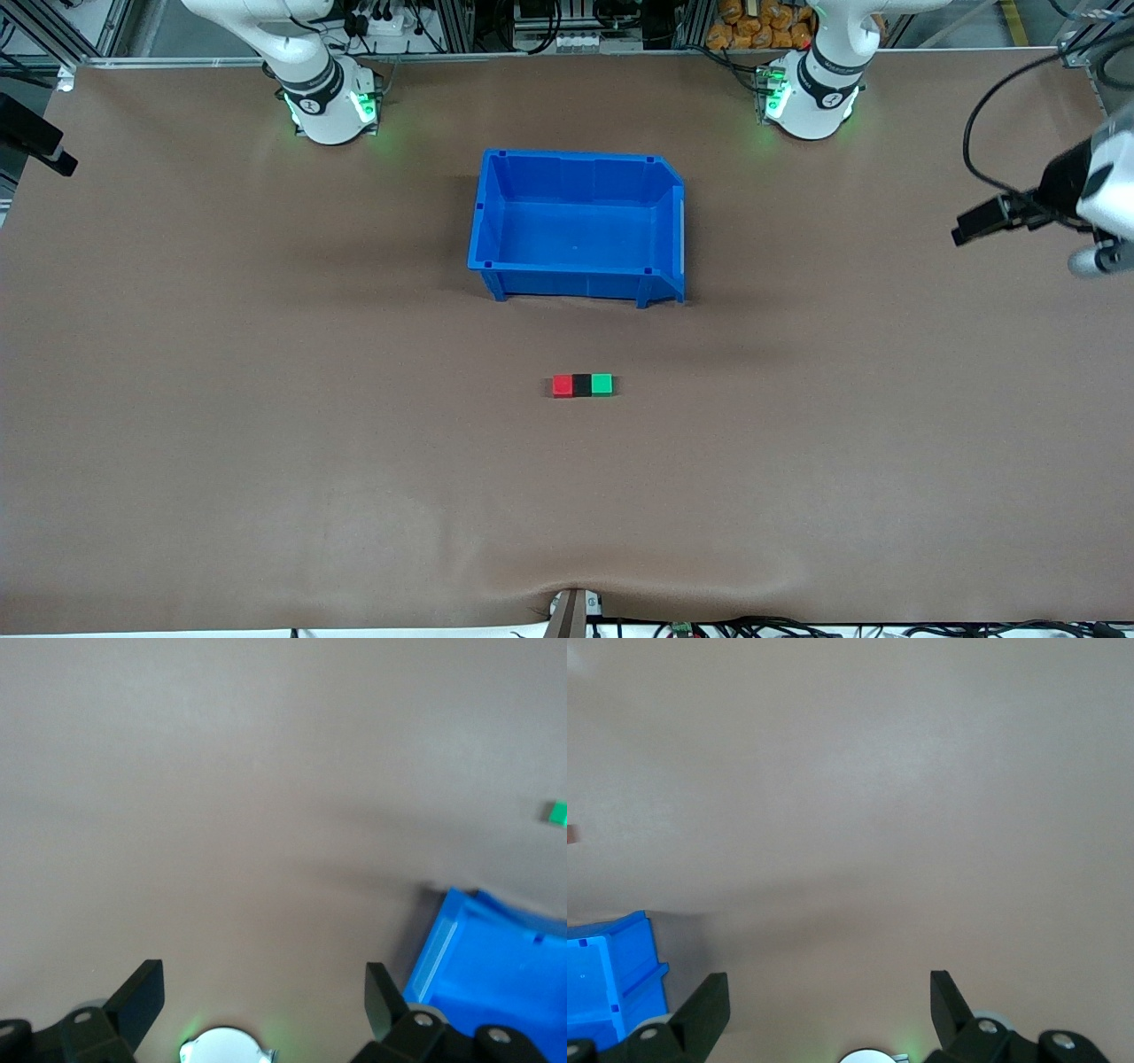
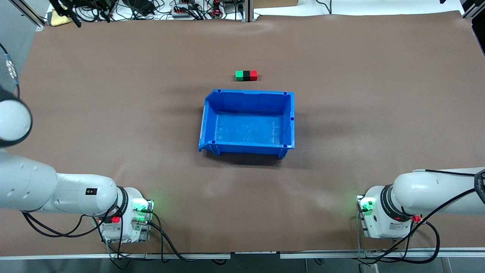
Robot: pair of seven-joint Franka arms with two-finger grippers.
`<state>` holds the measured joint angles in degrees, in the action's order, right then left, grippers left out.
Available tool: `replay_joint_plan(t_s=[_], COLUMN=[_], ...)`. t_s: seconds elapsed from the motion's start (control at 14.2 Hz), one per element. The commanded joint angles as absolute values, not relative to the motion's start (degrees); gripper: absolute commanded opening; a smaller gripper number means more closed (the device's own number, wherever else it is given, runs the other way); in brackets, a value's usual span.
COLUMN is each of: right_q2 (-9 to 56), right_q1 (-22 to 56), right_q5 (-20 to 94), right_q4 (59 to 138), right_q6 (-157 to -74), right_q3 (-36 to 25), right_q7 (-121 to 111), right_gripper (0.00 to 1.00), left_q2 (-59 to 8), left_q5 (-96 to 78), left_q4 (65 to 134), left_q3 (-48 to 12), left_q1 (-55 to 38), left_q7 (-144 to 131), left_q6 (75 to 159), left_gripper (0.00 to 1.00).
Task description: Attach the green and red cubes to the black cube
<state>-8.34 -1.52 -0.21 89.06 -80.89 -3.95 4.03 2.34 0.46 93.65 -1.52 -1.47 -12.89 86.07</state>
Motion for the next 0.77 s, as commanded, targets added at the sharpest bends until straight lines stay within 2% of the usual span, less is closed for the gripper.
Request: replay_joint_plan(t_s=[0.0, 0.21, 0.35, 0.7], right_q2=[-8.53, -8.53, -8.53, -8.53], right_q1=[-1.84, -2.98, -5.96, -4.48], right_q5=[-0.70, -0.53, -0.18, -0.35], right_q4=[89.21, 89.21, 89.30, 89.21], right_q6=[-81.30, -81.21, -81.21, -81.21], right_q3=[-3.78, -3.34, -0.98, -0.88], right_q7=[3.87, 3.87, 3.87, 3.87], right_gripper=[1.00, 1.00, 1.00, 1.00], left_q2=[9.57, 12.04, 12.13, 11.16], left_q5=[0.44, 0.44, 0.61, 1.05], left_q4=[101.33, 102.92, 102.13, 98.18], left_q3=[-7.10, -8.35, -8.35, -8.09], left_q1=[4.72, 5.97, 5.98, 5.98], left_q7=[-9.50, -9.49, -9.49, -9.67], left_q6=[87.19, 87.19, 87.19, 86.31], left_gripper=[1.00, 1.00, 1.00, 1.00])
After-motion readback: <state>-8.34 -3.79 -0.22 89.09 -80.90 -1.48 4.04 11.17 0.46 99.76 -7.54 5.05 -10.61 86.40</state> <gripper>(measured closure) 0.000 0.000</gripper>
